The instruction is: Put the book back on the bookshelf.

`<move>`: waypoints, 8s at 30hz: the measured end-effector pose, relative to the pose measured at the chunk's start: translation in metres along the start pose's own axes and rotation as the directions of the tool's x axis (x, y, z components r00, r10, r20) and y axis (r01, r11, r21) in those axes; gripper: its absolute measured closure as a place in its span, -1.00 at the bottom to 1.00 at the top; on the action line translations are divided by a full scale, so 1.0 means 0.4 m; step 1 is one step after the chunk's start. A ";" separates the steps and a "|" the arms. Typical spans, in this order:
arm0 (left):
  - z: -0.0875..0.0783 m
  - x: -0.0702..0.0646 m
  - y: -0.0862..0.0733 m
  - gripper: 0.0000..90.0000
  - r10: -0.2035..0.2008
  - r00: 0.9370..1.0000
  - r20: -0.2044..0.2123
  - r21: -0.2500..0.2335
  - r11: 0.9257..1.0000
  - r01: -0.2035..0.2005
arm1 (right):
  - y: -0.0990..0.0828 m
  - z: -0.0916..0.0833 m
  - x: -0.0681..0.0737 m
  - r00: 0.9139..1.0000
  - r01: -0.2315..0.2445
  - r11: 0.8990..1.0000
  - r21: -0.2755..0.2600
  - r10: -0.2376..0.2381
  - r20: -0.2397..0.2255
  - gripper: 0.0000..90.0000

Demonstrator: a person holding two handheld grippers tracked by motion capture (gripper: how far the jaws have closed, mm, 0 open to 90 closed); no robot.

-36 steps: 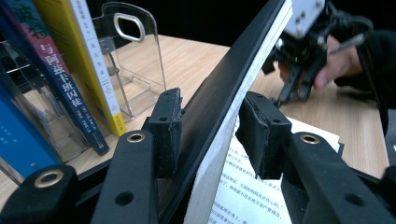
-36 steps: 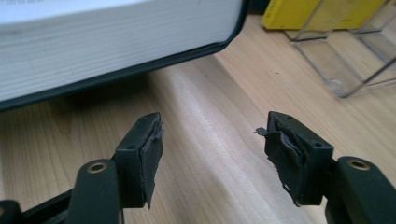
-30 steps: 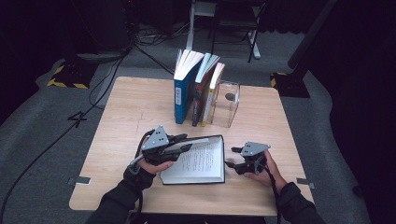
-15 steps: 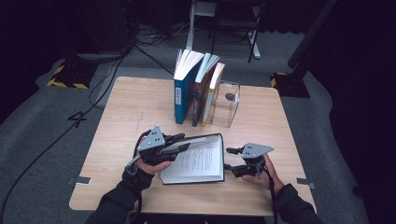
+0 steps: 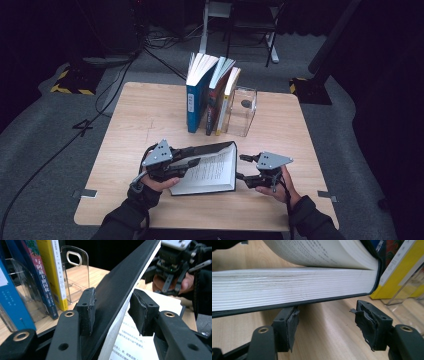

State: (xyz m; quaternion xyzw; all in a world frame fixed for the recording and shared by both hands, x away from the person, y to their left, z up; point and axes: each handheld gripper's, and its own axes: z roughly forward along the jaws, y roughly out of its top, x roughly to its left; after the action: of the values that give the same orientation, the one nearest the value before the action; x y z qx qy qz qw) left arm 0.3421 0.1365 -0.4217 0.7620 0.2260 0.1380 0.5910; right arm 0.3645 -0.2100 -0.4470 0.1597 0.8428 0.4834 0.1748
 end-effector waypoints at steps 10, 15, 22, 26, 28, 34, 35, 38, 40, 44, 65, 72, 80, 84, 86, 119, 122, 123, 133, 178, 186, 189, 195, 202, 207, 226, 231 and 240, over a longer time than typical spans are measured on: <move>-0.023 -0.016 -0.015 0.22 0.007 1.000 -0.028 0.012 1.000 -0.007 | 0.037 0.007 0.014 0.999 0.021 0.999 -0.030 -0.020 0.038 -0.17; -0.030 -0.026 -0.024 0.19 0.022 0.999 -0.028 0.031 0.999 -0.022 | 0.053 0.010 0.017 0.999 0.019 0.999 -0.047 -0.017 0.043 -0.15; -0.032 -0.046 -0.037 0.11 0.028 0.999 -0.028 0.067 0.997 -0.026 | 0.077 0.016 0.015 1.000 0.002 0.996 -0.086 0.000 0.027 -0.06; -0.029 -0.058 -0.044 0.07 0.045 0.999 -0.022 0.095 0.995 -0.042 | 0.089 0.016 0.023 1.000 0.017 0.995 -0.101 -0.016 0.015 -0.05; -0.026 -0.063 -0.044 0.07 0.054 0.998 -0.015 0.108 0.993 -0.052 | 0.093 0.017 0.026 1.000 0.020 0.994 -0.103 -0.018 0.014 -0.05; -0.024 -0.048 -0.048 0.07 0.016 1.000 0.020 0.068 0.998 -0.018 | 0.093 0.013 0.028 1.000 0.020 0.994 -0.105 -0.018 0.022 -0.04; -0.022 -0.047 -0.047 0.07 0.013 1.000 0.026 0.061 0.998 -0.015 | 0.094 0.011 0.028 0.999 0.024 0.994 -0.110 -0.022 0.026 -0.05; -0.010 -0.042 -0.042 0.07 0.002 0.998 0.057 0.044 0.999 -0.005 | 0.099 -0.004 0.023 0.999 0.025 0.990 -0.138 -0.020 0.040 -0.04; 0.000 -0.039 -0.038 0.07 0.001 0.997 0.081 0.031 1.000 -0.003 | 0.101 -0.015 0.017 0.999 0.015 0.988 -0.151 -0.009 0.036 -0.04; 0.022 -0.042 -0.030 0.09 0.015 0.996 0.094 0.022 1.000 -0.017 | 0.103 -0.033 0.011 0.998 0.018 0.988 -0.154 -0.009 0.061 -0.02; -0.007 -0.049 -0.037 0.21 0.038 0.994 0.099 0.036 0.998 -0.042 | 0.158 -0.033 0.046 1.000 0.027 0.980 -0.200 -0.023 0.021 0.11; -0.019 -0.068 -0.036 0.21 0.080 0.996 0.041 0.056 0.995 -0.082 | 0.163 -0.020 0.066 0.998 0.055 0.982 -0.180 -0.055 0.007 0.03; -0.027 -0.099 -0.048 -0.08 0.114 0.994 -0.005 0.127 0.986 -0.112 | 0.168 -0.006 0.077 0.998 0.063 0.983 -0.173 -0.066 -0.014 0.00; -0.016 -0.119 -0.060 -0.32 0.133 0.990 -0.038 0.171 0.977 -0.124 | 0.174 0.008 0.088 0.996 0.078 0.983 -0.167 -0.083 -0.023 -0.03; -0.004 -0.124 -0.068 -0.41 0.126 0.990 -0.067 0.186 0.976 -0.112 | 0.177 0.018 0.095 0.995 0.090 0.984 -0.155 -0.096 -0.030 -0.05; 0.028 -0.055 -0.116 -0.19 -0.103 0.957 -0.271 0.082 0.988 0.129 | 0.145 0.051 0.095 0.996 0.081 0.992 -0.095 -0.076 0.051 -0.13; 0.022 -0.041 -0.117 -0.08 -0.097 0.959 -0.265 0.084 0.989 0.124 | 0.128 0.039 0.084 0.994 0.087 0.994 -0.064 -0.083 0.065 -0.14; 0.016 -0.029 -0.117 -0.04 -0.086 0.962 -0.261 0.085 0.990 0.111 | 0.120 0.035 0.080 0.994 0.088 0.995 -0.052 -0.084 0.070 -0.14; 0.032 -0.004 -0.112 0.05 -0.100 0.983 -0.152 0.080 0.990 0.113 | 0.029 -0.016 0.032 0.992 0.051 0.996 0.076 -0.059 0.111 -0.18; 0.153 -0.119 -0.088 0.02 -0.018 0.964 0.265 0.170 0.985 -0.028 | -0.054 -0.101 0.002 0.994 0.015 0.999 0.037 -0.011 -0.113 -0.28; 0.158 -0.114 -0.100 -0.14 0.005 0.972 0.234 0.231 0.971 -0.061 | -0.045 -0.069 0.022 0.990 0.041 0.998 0.044 -0.035 -0.139 -0.29; 0.155 -0.116 -0.097 -0.20 0.043 0.976 0.215 0.238 0.967 -0.095 | -0.046 -0.073 0.021 0.989 0.042 0.998 0.045 -0.036 -0.141 -0.26; 0.145 -0.112 -0.096 -0.36 0.126 0.977 0.174 0.279 0.945 -0.172 | -0.047 -0.086 0.023 0.987 0.048 0.998 0.046 -0.041 -0.153 -0.14; 0.146 -0.101 -0.109 -0.42 0.153 0.978 0.142 0.332 0.923 -0.193 | -0.013 -0.125 0.024 0.986 0.075 0.997 -0.008 -0.075 -0.148 -0.11; 0.157 -0.098 -0.115 -0.51 0.150 0.982 0.113 0.358 0.916 -0.181 | 0.025 -0.153 0.027 0.987 0.095 0.994 -0.048 -0.100 -0.128 -0.11; 0.193 -0.079 -0.116 -0.57 0.128 0.992 -0.015 0.344 0.932 -0.115 | 0.106 -0.175 0.056 0.993 0.085 0.995 -0.052 -0.088 -0.073 -0.02; 0.202 -0.072 -0.115 -0.58 0.121 0.992 -0.027 0.339 0.935 -0.104 | 0.130 -0.168 0.063 0.996 0.071 0.997 -0.011 -0.072 -0.053 -0.06; 0.192 -0.063 -0.125 -0.51 0.083 0.996 -0.033 0.346 0.936 -0.067 | 0.175 -0.147 0.062 0.996 0.023 0.998 0.064 -0.017 -0.085 -0.13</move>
State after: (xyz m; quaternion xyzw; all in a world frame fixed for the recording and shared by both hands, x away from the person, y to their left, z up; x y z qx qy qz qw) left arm 0.3480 0.0695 -0.4888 0.8581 0.2313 0.1369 0.4376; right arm 0.3231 -0.2101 -0.3617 0.1365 0.8663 0.4601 0.1388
